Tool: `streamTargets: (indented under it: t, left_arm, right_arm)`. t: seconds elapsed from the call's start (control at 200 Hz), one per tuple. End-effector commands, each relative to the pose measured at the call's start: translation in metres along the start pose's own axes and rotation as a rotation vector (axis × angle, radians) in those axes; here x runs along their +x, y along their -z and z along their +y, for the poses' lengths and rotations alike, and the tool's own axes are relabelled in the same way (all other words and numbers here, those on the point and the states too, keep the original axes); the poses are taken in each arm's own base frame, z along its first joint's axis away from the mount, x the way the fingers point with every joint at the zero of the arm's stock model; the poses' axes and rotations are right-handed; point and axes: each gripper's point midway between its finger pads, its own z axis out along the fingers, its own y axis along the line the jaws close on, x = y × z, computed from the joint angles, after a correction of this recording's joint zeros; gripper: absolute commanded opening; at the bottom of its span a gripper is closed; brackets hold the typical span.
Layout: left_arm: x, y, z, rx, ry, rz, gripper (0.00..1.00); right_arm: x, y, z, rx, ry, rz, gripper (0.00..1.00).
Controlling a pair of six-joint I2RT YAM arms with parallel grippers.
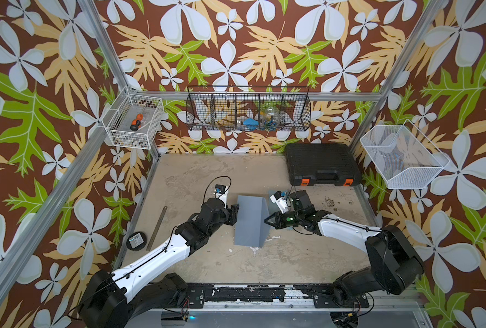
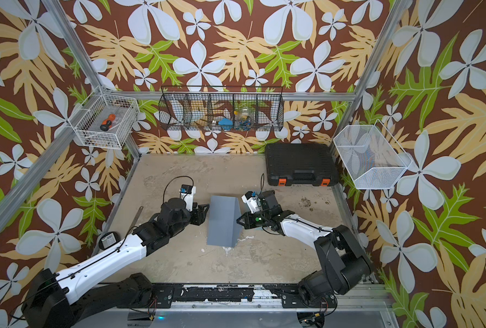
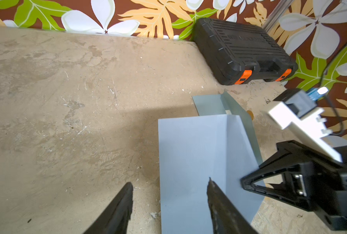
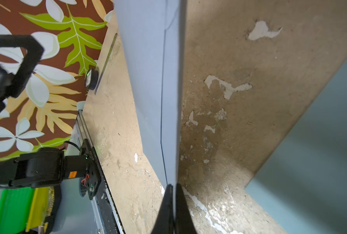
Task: Open the envelope
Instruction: Place the envelope at the center of the board.
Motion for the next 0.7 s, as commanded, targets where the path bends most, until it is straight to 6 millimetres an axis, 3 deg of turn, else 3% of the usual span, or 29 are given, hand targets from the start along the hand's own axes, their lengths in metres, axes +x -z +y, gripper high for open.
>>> streamTargets:
  t: [0.0,0.21,0.461,0.696]
  left_arm:
    - [-0.003,0.005,-0.007,0.048,0.01,-0.022,0.61]
    - [0.022,-0.005,-0.044,0.28,0.023,0.048,0.6]
    - [0.08,-0.038,-0.036,0.268,0.068,0.222,0.55]
    - [0.111,-0.053,-0.032,0.262,0.1,0.306,0.55]
  right_arm:
    - [-0.007,-0.01,0.003,-0.052,-0.064,-0.015,0.0]
    - [0.005,-0.033,-0.013,-0.071,-0.127,0.057,0.01]
    - [0.019,-0.044,-0.039,0.015,-0.098,0.105,0.03]
    - [0.016,-0.05,-0.05,0.065,-0.061,0.113,0.12]
